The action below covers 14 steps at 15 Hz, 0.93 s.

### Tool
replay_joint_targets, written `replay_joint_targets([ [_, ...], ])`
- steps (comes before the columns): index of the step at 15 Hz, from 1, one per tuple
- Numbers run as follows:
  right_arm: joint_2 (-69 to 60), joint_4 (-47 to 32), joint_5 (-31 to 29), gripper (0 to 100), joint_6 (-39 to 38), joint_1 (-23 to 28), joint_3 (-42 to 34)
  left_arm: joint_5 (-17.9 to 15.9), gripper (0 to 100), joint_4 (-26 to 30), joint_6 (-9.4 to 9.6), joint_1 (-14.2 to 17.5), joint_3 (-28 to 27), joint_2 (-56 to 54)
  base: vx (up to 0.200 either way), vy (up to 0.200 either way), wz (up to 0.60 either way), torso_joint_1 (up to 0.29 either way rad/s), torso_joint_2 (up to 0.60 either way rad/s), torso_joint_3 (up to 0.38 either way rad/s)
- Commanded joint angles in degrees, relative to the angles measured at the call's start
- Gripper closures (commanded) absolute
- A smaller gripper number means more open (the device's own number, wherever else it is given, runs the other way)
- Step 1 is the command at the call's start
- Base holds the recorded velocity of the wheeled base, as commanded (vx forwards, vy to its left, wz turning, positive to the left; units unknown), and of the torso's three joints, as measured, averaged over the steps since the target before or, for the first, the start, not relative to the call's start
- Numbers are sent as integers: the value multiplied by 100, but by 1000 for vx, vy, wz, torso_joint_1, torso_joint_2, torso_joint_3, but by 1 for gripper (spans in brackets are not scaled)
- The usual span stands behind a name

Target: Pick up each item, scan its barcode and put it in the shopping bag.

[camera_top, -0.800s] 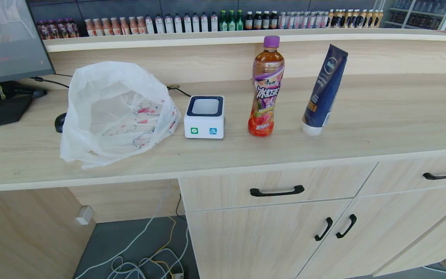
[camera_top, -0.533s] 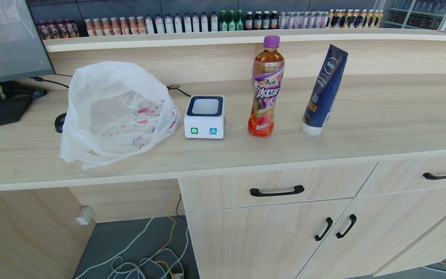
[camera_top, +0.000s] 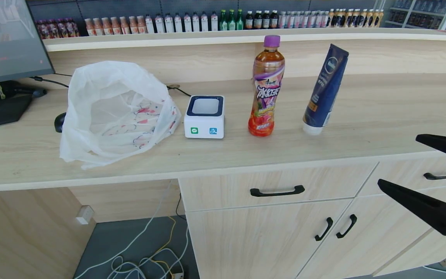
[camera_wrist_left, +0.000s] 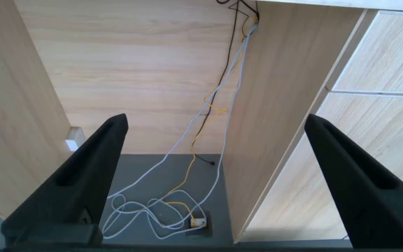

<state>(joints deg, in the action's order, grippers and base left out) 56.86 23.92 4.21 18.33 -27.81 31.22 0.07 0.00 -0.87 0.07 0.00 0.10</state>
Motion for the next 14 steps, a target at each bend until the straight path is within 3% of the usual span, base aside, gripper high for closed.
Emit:
replay_joint_targets([
  [1,431,78,-131,0,12,-357,51,1,0,0,-1,1,0,-1,0,0,0,0,0,0],
  [4,1117,702,-473,0,3,-963,253,1,0,0,-1,1,0,-1,0,0,0,0,0,0],
  [8,1890,1625,-605,0,-5,-1078,394,1,0,0,-1,1,0,-1,0,0,0,0,0,0],
  [14,2681,2266,-763,0,-58,-1183,833,1,0,0,-1,1,0,-1,0,0,0,0,0,0],
])
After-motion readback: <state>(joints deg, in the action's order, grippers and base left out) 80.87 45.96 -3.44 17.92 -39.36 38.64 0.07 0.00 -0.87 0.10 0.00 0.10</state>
